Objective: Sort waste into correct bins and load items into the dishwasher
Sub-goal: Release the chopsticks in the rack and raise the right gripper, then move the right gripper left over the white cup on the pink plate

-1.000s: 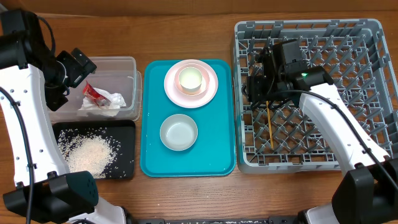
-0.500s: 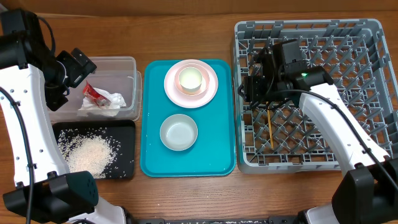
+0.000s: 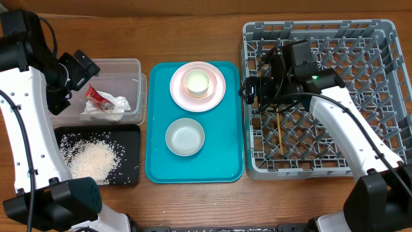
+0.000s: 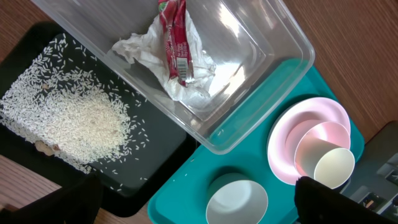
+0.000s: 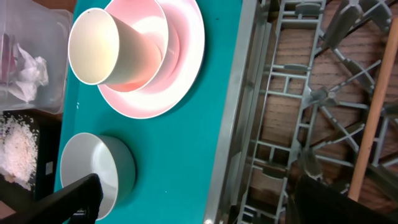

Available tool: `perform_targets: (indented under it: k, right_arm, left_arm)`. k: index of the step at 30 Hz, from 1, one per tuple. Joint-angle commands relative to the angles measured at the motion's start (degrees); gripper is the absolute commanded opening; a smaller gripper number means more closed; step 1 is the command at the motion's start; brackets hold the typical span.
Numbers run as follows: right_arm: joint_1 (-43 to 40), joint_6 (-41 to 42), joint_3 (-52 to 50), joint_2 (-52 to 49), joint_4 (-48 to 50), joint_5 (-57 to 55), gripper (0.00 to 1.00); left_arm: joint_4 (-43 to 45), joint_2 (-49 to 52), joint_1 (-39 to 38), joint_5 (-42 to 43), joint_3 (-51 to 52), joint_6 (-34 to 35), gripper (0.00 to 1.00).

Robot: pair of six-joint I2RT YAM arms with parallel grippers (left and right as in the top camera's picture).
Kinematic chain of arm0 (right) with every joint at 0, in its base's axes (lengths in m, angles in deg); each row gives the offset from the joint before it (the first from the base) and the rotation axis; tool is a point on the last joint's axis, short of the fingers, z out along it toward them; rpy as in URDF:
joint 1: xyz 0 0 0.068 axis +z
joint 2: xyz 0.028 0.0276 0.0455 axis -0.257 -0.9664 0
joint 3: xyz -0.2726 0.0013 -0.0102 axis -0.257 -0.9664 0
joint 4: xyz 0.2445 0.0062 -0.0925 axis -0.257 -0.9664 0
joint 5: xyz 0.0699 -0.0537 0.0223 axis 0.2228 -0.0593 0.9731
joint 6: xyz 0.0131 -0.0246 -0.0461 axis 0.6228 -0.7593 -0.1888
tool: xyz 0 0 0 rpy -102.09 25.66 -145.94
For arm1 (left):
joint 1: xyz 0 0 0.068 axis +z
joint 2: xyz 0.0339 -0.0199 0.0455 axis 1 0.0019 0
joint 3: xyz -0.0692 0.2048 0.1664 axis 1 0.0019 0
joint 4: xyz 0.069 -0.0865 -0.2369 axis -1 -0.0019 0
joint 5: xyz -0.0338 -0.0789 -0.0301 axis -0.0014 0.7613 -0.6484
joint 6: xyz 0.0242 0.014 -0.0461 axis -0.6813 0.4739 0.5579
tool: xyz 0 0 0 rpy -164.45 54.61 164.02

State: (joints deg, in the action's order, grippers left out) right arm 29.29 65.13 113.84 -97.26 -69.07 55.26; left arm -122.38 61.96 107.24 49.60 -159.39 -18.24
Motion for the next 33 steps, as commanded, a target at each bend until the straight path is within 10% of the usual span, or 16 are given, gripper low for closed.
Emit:
perform_targets:
  k: [1, 13, 18, 33]
  right_arm:
    - [0.48, 1.95, -0.26, -0.35, 0.37, 0.94, 1.00]
    - [2.47, 4.33, 6.88, -0.35, 2.29, 1.16, 0.84]
    - [5.38, 4.52, 20.02, -0.35, -5.11, -4.81, 0.48]
    - [9.77, 1.70, 32.26, -7.58, 3.28, -9.25, 0.17]
  left_arm:
    - [0.07, -1.40, -0.11, 0.35, -1.07, -0.74, 1.00]
    - [0.07, -1.40, -0.11, 0.35, -1.07, -0.74, 1.00]
    - [0.07, -1.40, -0.11, 0.35, -1.07, -0.74, 1.00]
    - [0.07, -1.40, -0.11, 0.35, -1.07, -0.74, 1.00]
